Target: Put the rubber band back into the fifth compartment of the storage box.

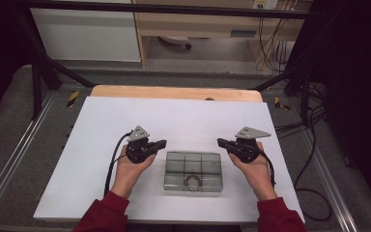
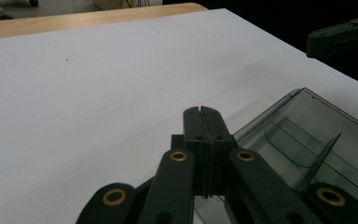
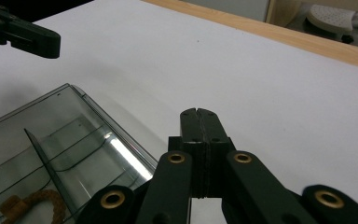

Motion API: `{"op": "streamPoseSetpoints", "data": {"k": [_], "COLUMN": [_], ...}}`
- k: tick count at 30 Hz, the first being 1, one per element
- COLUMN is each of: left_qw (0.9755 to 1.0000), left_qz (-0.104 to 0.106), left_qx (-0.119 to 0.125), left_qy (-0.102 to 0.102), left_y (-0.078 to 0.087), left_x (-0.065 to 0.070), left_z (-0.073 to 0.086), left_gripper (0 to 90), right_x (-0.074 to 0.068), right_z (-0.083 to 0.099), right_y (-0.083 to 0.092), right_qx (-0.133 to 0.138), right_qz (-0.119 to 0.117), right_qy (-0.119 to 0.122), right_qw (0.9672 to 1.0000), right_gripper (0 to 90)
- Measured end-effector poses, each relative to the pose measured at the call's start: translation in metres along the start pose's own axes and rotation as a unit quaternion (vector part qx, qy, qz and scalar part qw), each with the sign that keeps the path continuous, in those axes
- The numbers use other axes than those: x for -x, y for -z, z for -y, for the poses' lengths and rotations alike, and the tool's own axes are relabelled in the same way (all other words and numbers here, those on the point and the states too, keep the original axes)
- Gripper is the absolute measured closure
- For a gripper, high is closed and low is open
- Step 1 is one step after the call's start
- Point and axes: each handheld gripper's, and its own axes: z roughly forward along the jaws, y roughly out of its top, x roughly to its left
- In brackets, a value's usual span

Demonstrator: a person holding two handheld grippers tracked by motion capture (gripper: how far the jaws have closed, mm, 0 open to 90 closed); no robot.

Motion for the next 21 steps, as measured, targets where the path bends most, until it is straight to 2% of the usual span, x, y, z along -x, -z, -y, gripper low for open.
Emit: {"op": "streamPoseSetpoints", "data": {"k": [3,7,13,21], "left_qw": [0.9999,0.9999,0.9997,0.9996], "left_qz": [-0.009,-0.008,-0.013,-0.016], "left_qx": [0.002,0.005,0.007,0.017], "left_qy": [-0.01,-0.008,-0.018,-0.013], "left_y": [0.004,0.007,0.013,0.024], "left_x": [0.002,0.004,0.007,0.005], "left_z": [-0.001,-0.002,-0.004,-0.008], "left_gripper": [89.8,89.8,89.7,88.4], "right_x": [-0.002,-0.003,-0.004,-0.005], "right_z": [-0.002,-0.005,-0.009,-0.014], "right_y": [0.002,0.004,0.01,0.015], "right_qx": [0.005,0.009,0.019,0.027], "right_qz": [0.006,0.009,0.013,0.023], "right_qy": [0.004,0.008,0.005,0.007], "right_qw": [1.0,0.9999,0.9997,0.9993], "right_gripper": [90.0,90.0,90.0,87.5]}}
